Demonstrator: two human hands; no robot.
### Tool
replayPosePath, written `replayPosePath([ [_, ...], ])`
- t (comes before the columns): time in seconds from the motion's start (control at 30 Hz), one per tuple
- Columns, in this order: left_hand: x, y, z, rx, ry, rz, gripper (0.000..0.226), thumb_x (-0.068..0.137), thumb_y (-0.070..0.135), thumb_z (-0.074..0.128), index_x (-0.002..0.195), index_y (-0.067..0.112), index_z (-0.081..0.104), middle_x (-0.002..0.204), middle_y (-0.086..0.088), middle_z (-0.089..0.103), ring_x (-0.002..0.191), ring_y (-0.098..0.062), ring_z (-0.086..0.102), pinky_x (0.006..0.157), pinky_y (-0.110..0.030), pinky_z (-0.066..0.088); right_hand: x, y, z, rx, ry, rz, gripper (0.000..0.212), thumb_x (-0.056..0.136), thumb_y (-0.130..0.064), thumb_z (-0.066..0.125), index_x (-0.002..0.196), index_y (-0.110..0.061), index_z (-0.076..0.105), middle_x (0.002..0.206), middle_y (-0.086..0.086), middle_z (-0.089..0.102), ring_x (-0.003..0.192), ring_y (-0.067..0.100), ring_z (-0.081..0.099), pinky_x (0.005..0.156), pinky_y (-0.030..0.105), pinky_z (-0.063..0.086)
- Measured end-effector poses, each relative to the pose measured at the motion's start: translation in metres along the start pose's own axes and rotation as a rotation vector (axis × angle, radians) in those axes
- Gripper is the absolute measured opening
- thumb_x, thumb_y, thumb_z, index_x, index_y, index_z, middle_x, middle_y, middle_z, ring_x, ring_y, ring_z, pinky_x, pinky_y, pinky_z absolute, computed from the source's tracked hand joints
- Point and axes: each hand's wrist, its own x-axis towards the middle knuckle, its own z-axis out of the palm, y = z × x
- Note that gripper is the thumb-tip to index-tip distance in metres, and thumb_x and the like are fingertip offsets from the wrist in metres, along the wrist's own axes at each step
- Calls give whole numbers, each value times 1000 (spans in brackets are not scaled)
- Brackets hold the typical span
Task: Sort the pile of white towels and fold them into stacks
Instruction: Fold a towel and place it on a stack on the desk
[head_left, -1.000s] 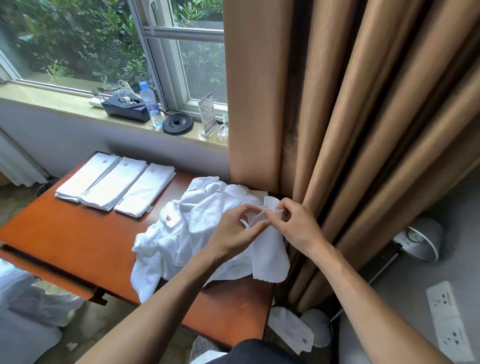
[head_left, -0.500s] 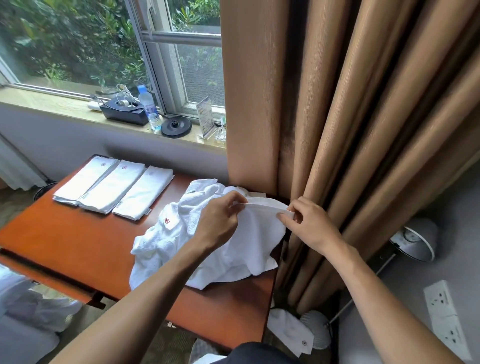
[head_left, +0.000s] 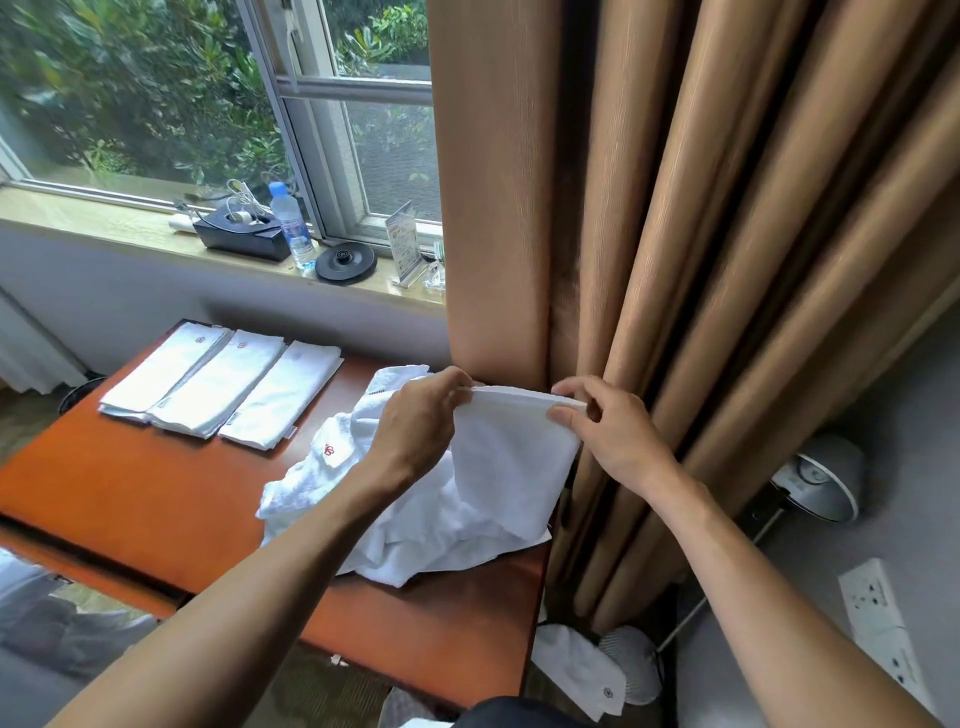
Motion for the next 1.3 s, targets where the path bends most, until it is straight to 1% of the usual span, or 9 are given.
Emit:
replayPosePath([
  [0.1,5,0,8,-336,-25,-231,17,99,-1,57,93,12,65,71,-6,68,63,-23,72,67,-49,61,-2,-4,-1,4,-1,13,7,94,-30,74,88,-27,72,85,-8,72,81,4,62,68,17,43],
  [0.2,5,11,24,-555,27,-371,14,101,7,57,112,15,57,112,-7,66,91,-14,73,82,-35,61,-5,-12,4,48,-5,-3,13,97,-32,70,85,-27,68,79,-2,70,71,10,59,63,20,44],
  [0.3,-2,28,36,-717,-57,-481,54,89,20,65,133,31,35,143,4,37,121,-5,56,93,-21,51,-7,-19,16,80,-34,-26,14,97,-32,70,85,-26,68,75,-2,69,68,8,60,63,24,48],
  [0.47,-15,55,50,-892,-423,-434,49,81,17,67,128,23,52,123,4,67,108,3,66,82,-17,53,-6,-22,29,303,-21,41,9,99,-19,70,93,-12,70,84,5,75,76,11,68,72,31,55],
  [0.7,-24,60,50,-733,-297,-291,36,96,5,64,130,15,53,123,-9,66,113,-9,65,95,-25,54,-12,-22,24,418,-147,137,27,105,-5,52,107,-21,74,101,-9,78,98,4,70,91,21,53],
  [0.87,-24,63,42,-723,-291,-180,33,102,-10,39,124,-1,62,121,-21,66,112,-19,65,96,-26,53,-22,-20,17,497,-99,173,38,101,11,40,110,-9,72,98,7,75,85,15,68,73,20,55],
  [1.0,-23,54,37,-680,-339,-243,28,111,16,41,104,3,64,100,-3,65,95,-16,57,95,-33,44,-27,-6,12,451,68,209,32,100,10,45,125,0,64,91,9,65,71,10,61,66,18,53],
  [1.1,-20,45,32,-731,-369,-332,31,111,24,46,87,16,64,89,5,64,90,-8,57,89,-27,44,-29,1,10,318,23,163,53,94,7,58,139,-23,60,117,-1,58,99,-1,56,84,8,46],
  [1.3,-7,48,15,-805,-497,-374,32,103,34,54,82,35,78,89,14,75,87,2,69,75,-11,49,-33,4,8,196,-144,91,42,85,7,67,103,-31,60,130,-12,56,115,-13,47,104,28,34],
])
